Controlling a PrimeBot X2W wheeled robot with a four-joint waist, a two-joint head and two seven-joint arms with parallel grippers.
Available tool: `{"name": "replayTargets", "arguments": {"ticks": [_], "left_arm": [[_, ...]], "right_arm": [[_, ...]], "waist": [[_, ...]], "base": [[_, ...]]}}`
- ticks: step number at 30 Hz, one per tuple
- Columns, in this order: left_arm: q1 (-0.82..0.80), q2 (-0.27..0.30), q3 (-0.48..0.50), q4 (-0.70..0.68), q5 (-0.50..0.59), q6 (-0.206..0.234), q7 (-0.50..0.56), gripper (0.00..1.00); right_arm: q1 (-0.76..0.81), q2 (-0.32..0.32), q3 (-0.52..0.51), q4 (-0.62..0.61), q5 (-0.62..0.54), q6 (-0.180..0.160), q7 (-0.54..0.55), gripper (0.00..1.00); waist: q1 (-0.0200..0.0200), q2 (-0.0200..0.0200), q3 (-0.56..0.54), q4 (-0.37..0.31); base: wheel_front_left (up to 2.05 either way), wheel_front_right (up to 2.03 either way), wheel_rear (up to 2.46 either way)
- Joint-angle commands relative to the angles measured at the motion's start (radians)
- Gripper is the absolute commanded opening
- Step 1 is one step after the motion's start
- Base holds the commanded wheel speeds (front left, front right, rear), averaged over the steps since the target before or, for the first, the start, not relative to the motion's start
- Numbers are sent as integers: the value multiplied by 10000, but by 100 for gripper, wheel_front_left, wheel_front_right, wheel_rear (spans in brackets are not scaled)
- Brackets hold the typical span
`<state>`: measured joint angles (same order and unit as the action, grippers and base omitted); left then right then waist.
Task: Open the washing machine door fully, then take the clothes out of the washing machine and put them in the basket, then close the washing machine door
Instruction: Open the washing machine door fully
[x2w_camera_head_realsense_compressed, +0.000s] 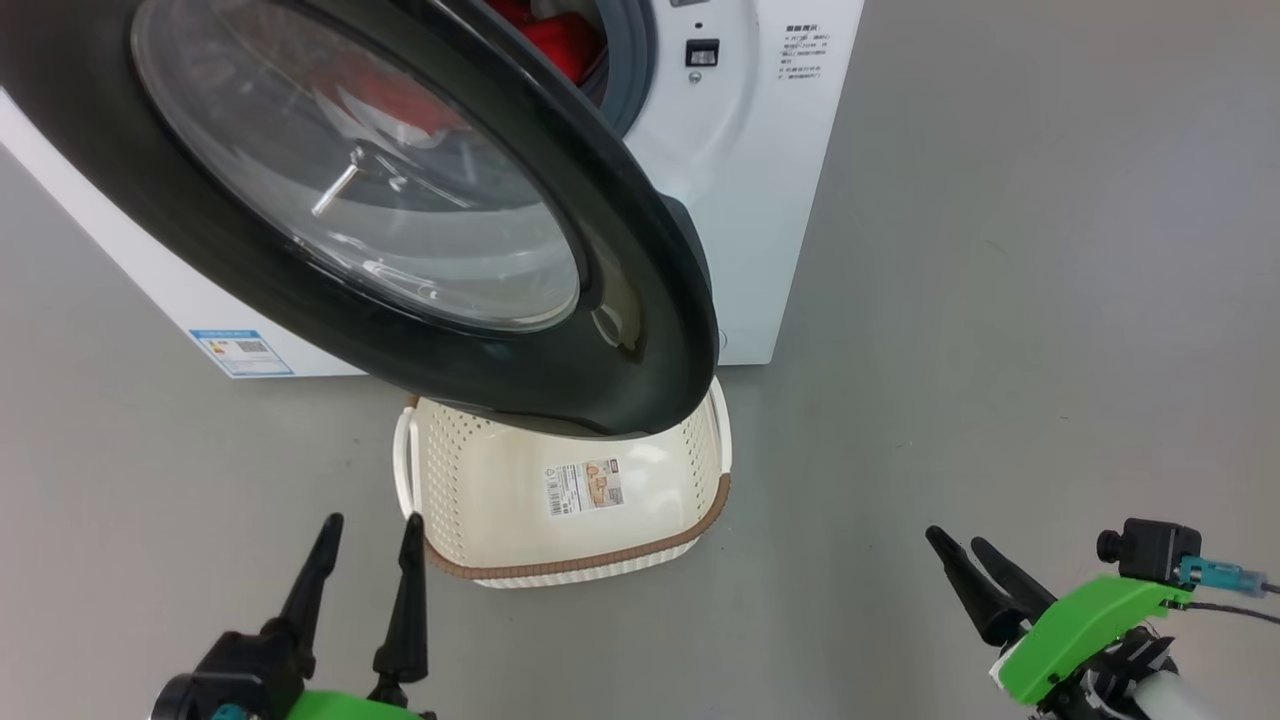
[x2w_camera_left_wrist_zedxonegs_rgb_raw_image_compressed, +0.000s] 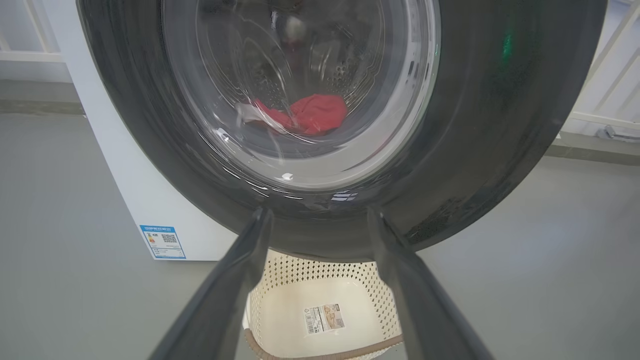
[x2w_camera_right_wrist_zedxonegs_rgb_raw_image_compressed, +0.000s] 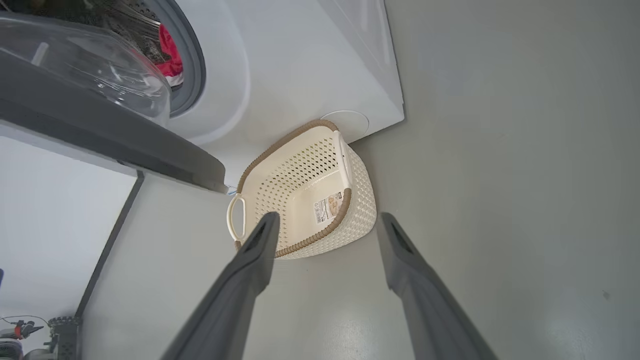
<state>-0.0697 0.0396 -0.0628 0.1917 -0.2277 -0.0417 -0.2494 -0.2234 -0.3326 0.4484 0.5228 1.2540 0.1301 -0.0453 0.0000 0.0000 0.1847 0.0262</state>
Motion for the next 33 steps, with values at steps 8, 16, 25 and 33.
{"name": "replayTargets", "arguments": {"ticks": [8,16,25,33], "left_arm": [[49,106,375,-102,92,-50,-124,100],[146,106,400,-156,119,-55,-124,100],[203,106,438,-162,158,-93,-124,100],[254,106,406,-235,169,-90,-124,100]], "right_arm": [[1,-607,1188,21,-1764,6,-2116,100],[823,16,-1063,-1117,-5092,6,-2161,100],[1980,1095,-2751,-2718,-7515,6,-2163,100],[2750,1841,-3735,-4098,-8949,6,-2163,100]], "waist": [[1,0,-66,23],[1,0,-137,1],[1,0,-237,-17],[1,0,-283,12]], "base": [[0,0,0],[0,0,0],[0,0,0],[0,0,0]]}}
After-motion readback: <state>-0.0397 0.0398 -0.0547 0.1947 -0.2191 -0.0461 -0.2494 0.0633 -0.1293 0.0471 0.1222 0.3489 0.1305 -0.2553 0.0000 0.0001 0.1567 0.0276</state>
